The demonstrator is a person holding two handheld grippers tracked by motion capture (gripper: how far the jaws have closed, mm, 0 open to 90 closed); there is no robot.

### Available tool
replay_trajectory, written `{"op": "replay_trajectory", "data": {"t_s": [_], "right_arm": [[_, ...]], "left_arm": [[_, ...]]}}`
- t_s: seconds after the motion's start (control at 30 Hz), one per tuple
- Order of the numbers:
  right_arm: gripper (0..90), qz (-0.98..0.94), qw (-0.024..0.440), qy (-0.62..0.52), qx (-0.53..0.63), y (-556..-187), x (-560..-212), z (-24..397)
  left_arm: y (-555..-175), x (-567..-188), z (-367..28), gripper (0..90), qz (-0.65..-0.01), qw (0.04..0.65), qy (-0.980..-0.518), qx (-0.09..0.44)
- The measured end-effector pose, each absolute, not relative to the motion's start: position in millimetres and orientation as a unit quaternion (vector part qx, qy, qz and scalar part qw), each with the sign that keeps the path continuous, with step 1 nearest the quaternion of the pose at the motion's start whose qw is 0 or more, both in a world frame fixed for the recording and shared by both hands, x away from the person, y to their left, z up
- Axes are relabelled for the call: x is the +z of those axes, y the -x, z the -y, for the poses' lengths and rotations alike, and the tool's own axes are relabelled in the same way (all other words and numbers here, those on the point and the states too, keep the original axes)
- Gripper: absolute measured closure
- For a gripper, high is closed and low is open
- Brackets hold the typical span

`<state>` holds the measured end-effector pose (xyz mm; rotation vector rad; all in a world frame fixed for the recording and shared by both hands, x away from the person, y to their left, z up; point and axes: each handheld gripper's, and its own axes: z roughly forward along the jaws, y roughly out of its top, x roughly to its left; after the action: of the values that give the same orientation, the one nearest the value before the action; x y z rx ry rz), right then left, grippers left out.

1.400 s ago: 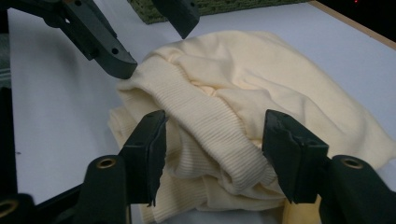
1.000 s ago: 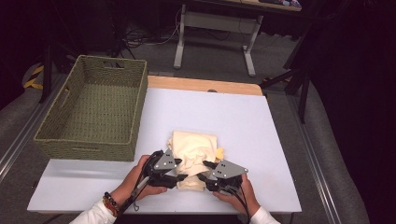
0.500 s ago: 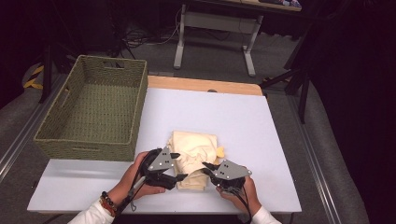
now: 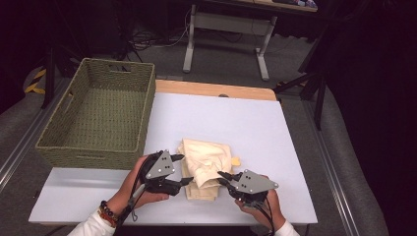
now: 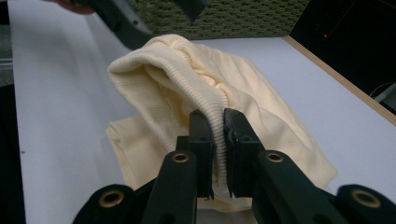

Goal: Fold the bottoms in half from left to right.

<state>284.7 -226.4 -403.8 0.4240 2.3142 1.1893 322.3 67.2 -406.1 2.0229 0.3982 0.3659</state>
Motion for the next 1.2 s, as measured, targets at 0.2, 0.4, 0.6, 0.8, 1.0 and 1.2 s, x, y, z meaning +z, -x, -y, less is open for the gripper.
{"op": "replay_trajectory", "data": {"t_s": [0.2, 0.4, 0.6, 0.8, 1.0, 1.2], "right_arm": [[82.1, -0.862, 0.228, -0.148, 0.427, -275.6, -413.4, 220.9], [81.9, -0.872, 0.22, -0.143, 0.412, -272.0, -423.7, 213.2], [78.8, -0.878, 0.207, -0.144, 0.407, -272.8, -432.1, 209.7], [77.7, -0.869, 0.187, -0.146, 0.435, -274.3, -426.2, 216.5], [85.8, -0.853, 0.176, -0.153, 0.467, -275.8, -414.6, 225.9], [89.9, -0.838, 0.212, -0.185, 0.467, -291.9, -408.7, 229.2]], "left_arm": [[-324.5, -406.3, -66.6, 42.6, -0.2, 0.508, -0.824, 0.153], [-319.9, -414.4, -44.3, 47.3, -0.177, 0.5, -0.837, 0.136], [-321.7, -435.8, -29.9, 52.3, -0.17, 0.463, -0.862, 0.117], [-328.5, -444.6, -31.6, 61.3, -0.167, 0.468, -0.864, 0.076], [-328.1, -446.3, -30.0, 64.6, -0.159, 0.462, -0.869, 0.073], [-327.3, -446.9, -29.1, 65.4, -0.152, 0.457, -0.873, 0.075]]}}
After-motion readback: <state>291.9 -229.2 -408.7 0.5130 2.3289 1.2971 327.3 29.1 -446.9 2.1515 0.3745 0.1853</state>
